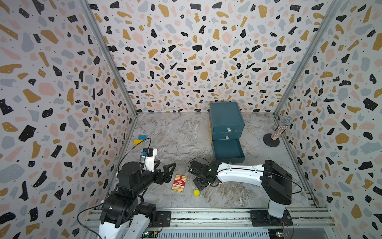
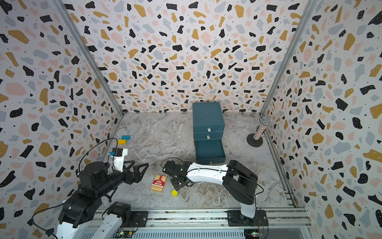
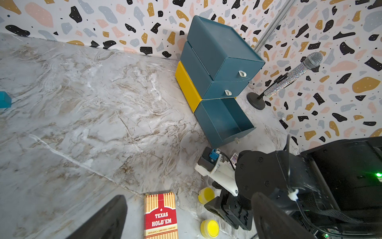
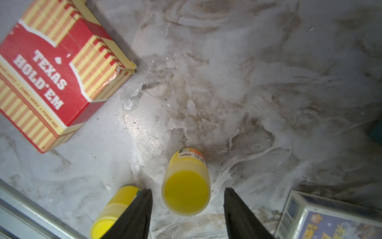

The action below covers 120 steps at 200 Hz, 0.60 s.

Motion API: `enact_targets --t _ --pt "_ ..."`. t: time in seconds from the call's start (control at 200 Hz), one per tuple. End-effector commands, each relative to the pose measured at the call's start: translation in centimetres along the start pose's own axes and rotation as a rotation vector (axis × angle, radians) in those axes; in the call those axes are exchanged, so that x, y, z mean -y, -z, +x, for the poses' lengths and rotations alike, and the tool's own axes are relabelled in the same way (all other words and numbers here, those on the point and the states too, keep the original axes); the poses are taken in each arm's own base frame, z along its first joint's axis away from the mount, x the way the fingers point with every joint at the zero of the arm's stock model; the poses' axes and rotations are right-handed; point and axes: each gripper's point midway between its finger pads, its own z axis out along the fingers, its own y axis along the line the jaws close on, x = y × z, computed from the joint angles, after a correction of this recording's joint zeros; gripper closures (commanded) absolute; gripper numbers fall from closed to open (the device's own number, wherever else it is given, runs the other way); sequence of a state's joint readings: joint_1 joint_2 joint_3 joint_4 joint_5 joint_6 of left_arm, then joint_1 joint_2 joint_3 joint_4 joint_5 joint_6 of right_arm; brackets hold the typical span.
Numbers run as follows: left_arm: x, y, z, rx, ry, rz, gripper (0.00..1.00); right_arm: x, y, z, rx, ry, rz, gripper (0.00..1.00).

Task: Put the paint cans in the drawer according to color
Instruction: Pick up the paint can at the center of the board.

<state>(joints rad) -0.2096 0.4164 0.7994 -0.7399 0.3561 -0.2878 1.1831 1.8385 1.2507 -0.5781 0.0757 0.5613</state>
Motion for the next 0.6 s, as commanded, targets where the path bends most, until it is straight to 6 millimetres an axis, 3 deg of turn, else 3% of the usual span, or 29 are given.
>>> enact_targets --t 0.0,0.285,0.416,0.596 --pt "0.7 0.7 -1.6 0.057 -0.03 0.016 0.03 0.0 0.5 -0.5 -0.011 -0.02 -0.007 0.41" --pt "0.8 0.7 -1.7 0.06 -0.032 0.02 0.03 0.0 -0.2 -1.0 -0.022 -0.033 -0.003 0.53" --pt "0.8 0.7 -1.7 0.06 -0.032 0.021 0.03 0.3 -0.1 -1.1 -0.014 -0.04 0.007 0.64" --pt "0.8 0.7 -1.6 0.058 -0.031 0.02 0.03 2.0 2.9 -2.3 0.085 -0.039 0.06 0.73"
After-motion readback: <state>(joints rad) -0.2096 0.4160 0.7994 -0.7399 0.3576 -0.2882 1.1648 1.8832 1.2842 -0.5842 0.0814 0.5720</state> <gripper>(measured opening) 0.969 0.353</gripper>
